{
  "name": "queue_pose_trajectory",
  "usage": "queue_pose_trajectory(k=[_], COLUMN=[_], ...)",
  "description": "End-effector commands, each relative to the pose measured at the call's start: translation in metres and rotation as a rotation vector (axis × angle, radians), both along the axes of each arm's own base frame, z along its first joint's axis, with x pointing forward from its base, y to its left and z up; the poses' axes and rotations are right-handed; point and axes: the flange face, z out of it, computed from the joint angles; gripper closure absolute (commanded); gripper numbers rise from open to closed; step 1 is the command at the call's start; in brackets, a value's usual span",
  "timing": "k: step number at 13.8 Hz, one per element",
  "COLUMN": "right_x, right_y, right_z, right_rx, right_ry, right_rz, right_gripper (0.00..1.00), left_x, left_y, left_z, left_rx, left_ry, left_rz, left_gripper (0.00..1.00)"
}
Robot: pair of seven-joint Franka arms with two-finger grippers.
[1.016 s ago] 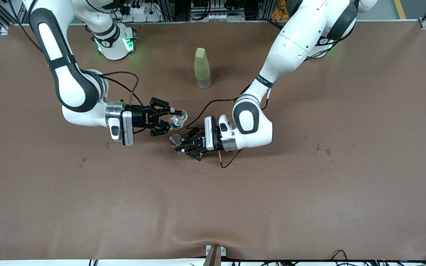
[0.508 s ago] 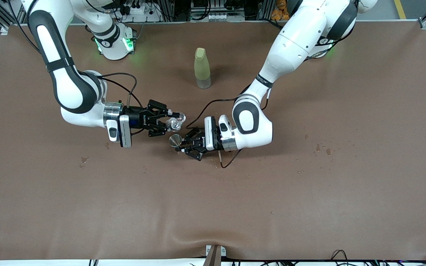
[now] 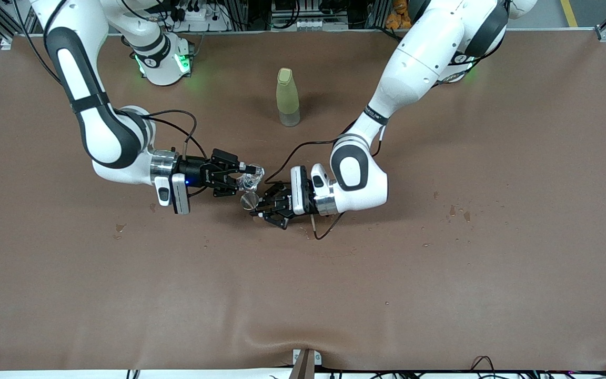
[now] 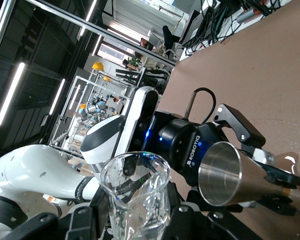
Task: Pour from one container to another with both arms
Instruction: 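Tilt the jigger with the left gripper over the glass held by the right gripper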
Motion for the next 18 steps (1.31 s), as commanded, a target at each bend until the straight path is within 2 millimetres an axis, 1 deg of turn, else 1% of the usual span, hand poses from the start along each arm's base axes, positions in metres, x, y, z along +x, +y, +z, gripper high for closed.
queue_pose_trajectory(k=[1,6,14,18], right_x=[0.008,0.007,0.007,0.010], right_y=[0.000,0.004,0.008,0.006], right_z=[0.002,0.005,-0.013,-0.012], right_rx=[0.045,0.085,0.145,0.157], right_ry=[0.066,0.170,0.240,0.332], right_rz=[-0.033,-0.028,-0.044,-0.062], right_gripper=[0.87,0.87,0.88,0.89], left_x=[0.003,0.003,0.003,0.003], left_y=[-0.006,-0.005,-0.006,-0.006], left_z=[0.003,0.002,0.003,0.003], left_rx=[-0.014,-0.012,-0.013,-0.013], left_ry=[0.002,0.003,0.003,0.006], left_rz=[0.026,0.028,0.028,0.029], left_gripper=[1.00,1.00,1.00,1.00])
